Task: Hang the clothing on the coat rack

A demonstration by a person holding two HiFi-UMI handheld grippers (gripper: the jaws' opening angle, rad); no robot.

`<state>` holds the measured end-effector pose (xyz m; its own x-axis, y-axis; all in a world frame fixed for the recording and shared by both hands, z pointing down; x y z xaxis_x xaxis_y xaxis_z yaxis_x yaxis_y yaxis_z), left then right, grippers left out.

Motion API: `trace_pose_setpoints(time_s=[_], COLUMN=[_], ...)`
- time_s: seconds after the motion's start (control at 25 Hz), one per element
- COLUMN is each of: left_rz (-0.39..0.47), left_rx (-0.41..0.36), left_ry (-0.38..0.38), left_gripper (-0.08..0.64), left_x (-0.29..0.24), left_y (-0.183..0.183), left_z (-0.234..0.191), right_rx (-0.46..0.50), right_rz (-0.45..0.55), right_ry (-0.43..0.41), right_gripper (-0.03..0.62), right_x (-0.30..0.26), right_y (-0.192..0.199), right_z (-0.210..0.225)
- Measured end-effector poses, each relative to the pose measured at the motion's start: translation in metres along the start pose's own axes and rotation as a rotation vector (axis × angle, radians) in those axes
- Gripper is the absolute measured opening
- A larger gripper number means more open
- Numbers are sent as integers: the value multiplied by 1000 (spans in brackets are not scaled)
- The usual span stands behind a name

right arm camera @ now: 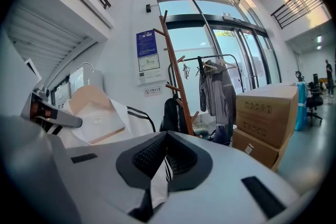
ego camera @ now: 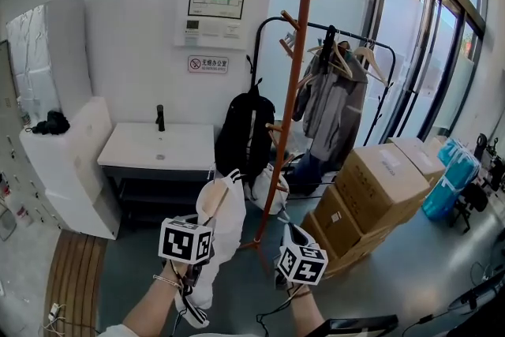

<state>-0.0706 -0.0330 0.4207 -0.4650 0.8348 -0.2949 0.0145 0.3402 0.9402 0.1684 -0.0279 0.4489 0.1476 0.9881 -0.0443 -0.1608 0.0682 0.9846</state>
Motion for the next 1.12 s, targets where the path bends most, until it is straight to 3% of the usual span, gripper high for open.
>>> trace_pose_setpoints(time_s=[0.68, 1.12], left_rz=[16, 38], left_rx=[-7, 4], left_ry=[-35, -20], left_gripper=[46, 46], left_x=[-69, -116], left_y=[-29, -53], left_z=[-27, -53], right_rx=[-31, -59], right_rz=[-30, -54], right_ry=[-16, 34], right_gripper=[23, 23], right_x=[-73, -107], right_y=[13, 23], right_z=[33, 53])
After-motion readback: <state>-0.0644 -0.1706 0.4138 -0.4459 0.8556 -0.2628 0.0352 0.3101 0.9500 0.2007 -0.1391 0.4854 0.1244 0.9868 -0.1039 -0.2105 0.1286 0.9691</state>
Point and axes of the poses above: the fingertips, and each gripper's own axes: x backward along the fingers, z to its right, y out of its underside, the point moved 4 cm from there along x, backward along the fingers, and after that the axes turned 11 degrees about z, right-handed, at the moved point
